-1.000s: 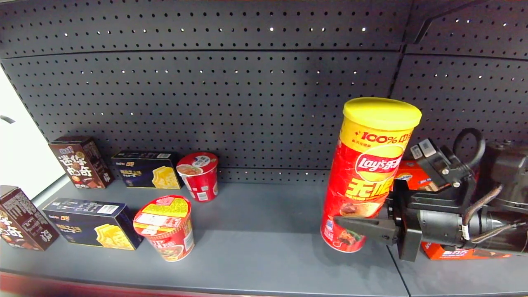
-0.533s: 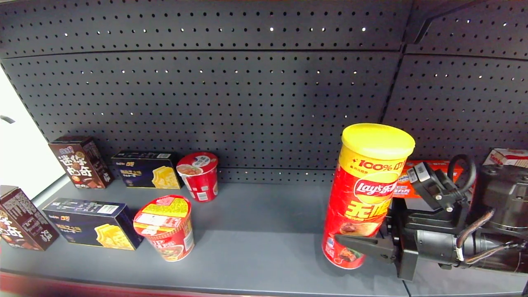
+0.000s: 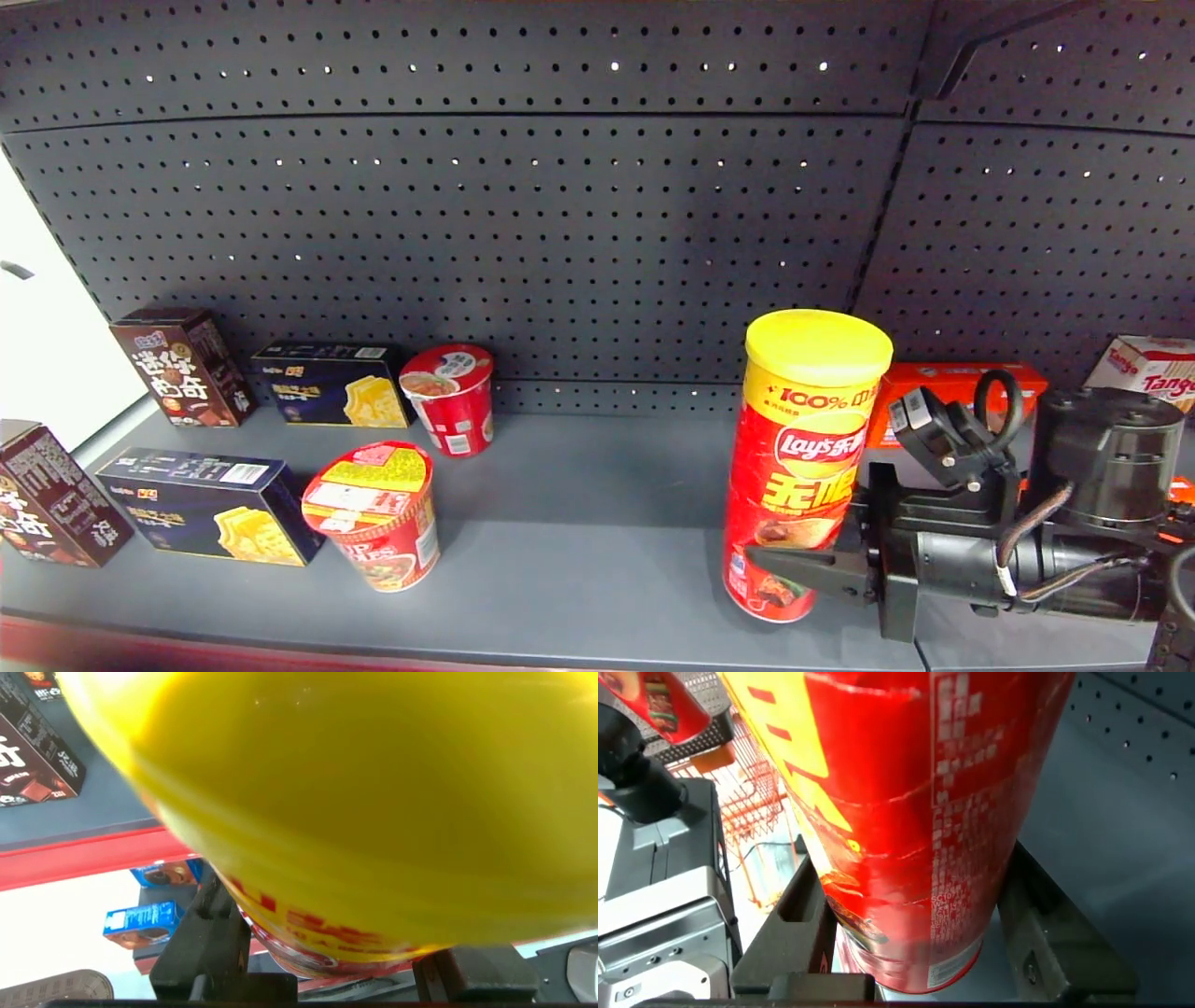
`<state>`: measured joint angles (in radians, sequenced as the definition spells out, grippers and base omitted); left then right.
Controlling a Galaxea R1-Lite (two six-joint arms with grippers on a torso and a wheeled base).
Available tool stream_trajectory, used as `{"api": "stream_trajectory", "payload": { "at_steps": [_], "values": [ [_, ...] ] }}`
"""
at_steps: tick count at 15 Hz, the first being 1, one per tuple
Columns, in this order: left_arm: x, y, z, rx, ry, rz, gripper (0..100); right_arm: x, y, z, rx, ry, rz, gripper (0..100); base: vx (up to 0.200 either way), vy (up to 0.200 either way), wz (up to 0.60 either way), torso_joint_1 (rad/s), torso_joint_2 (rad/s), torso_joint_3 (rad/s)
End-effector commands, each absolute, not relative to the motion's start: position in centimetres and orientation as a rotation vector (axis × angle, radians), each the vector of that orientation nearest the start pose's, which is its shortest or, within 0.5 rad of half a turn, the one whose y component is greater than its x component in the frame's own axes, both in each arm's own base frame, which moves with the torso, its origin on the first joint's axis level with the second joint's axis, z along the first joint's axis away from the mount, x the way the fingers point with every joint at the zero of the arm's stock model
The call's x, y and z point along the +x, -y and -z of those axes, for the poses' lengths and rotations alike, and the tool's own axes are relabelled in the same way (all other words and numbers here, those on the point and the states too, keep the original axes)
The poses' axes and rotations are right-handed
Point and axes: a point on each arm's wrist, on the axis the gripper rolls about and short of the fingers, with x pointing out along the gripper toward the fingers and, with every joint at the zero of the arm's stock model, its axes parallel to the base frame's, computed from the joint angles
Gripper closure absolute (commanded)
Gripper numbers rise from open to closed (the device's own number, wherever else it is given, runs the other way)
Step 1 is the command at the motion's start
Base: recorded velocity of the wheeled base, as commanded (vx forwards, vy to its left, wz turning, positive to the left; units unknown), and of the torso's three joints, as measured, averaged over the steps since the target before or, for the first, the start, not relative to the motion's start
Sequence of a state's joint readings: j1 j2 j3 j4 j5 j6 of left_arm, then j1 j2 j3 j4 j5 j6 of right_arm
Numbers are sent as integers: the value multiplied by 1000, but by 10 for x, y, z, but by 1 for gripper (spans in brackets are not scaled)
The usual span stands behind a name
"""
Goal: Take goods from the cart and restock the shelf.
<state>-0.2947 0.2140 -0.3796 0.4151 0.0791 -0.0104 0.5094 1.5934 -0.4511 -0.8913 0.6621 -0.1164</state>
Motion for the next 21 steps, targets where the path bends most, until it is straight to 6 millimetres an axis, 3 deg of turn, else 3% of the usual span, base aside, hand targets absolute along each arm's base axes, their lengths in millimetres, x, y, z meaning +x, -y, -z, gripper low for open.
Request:
{"api": "stream_trajectory", "payload": {
  "at_steps": [1,21],
  "values": [
    [-32,-12,-141,37,-250,212,100,207,-132,-141,-81,-227,-1181,100,0,0,0,0,0,0],
    [-31,-11,-138,37,-263,212,100,231,-148,-103,-108,-262,-1192,100,0,0,0,0,0,0]
  ]
}}
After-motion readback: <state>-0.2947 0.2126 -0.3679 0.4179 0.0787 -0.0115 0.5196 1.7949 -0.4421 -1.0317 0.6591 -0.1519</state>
